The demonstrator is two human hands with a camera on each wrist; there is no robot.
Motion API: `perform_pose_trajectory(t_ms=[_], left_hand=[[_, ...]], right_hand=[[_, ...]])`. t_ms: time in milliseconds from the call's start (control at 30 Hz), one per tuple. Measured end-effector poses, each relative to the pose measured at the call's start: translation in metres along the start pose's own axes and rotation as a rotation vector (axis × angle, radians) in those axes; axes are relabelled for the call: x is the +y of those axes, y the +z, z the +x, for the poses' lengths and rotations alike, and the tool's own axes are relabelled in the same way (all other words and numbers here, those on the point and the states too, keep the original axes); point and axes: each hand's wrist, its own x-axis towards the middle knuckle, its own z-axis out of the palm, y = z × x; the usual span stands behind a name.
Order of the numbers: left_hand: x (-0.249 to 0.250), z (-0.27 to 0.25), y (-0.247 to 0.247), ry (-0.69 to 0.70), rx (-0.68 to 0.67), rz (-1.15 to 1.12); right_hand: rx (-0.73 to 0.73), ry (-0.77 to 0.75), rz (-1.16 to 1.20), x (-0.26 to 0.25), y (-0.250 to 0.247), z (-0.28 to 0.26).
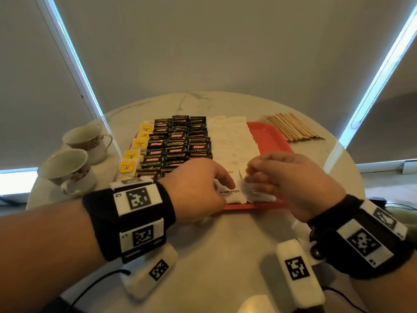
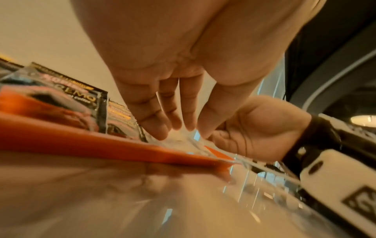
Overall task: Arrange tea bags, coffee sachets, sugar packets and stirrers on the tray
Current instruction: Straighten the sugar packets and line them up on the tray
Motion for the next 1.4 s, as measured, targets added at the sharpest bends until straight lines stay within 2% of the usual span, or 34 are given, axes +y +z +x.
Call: perform_pose_trajectory(t_ms=[100, 233, 433, 633, 767, 833, 1033, 1167, 1300, 1400], left_hand=[[0.007, 0.004, 0.004, 0.078, -0.040, 0.198], [0.015, 0.009, 0.009, 0.061, -0.100, 0.364], [0.018, 0.011, 0.012, 0.061, -0.074, 0.418], [0.016, 0.008, 0.013, 0.045, -0.072, 0.406], [0.016, 0.007, 0.013, 0.048, -0.053, 0.389], [0.015, 0.008, 0.014, 0.046, -0.051, 0.383], [0.015, 0.005, 0.013, 0.066, -0.001, 0.326], [0.017, 0.003, 0.011, 0.042, 0.021, 0.327], [0.014, 0.004, 0.010, 0.075, 0.020, 0.425], [0.011, 0.018, 0.006, 0.054, 0.025, 0.473]], right_hand=[[0.163, -0.106, 0.057, 0.004, -0.010, 0.004], [0.154, -0.051, 0.095, 0.016, -0.010, 0.012], [0.068, 0.006, 0.093, 0.020, -0.005, 0.023], [0.128, 0.059, 0.149, -0.003, -0.011, 0.017], [0.052, 0.103, 0.156, -0.010, -0.009, 0.033], [0.067, 0.109, 0.090, -0.006, -0.007, 0.041], [0.074, 0.116, 0.119, -0.022, -0.013, 0.059], [-0.028, 0.123, 0.035, -0.029, -0.011, 0.069], [0.110, 0.034, -0.110, -0.054, -0.030, 0.092], [0.244, -0.016, -0.442, -0.086, -0.043, 0.109]])
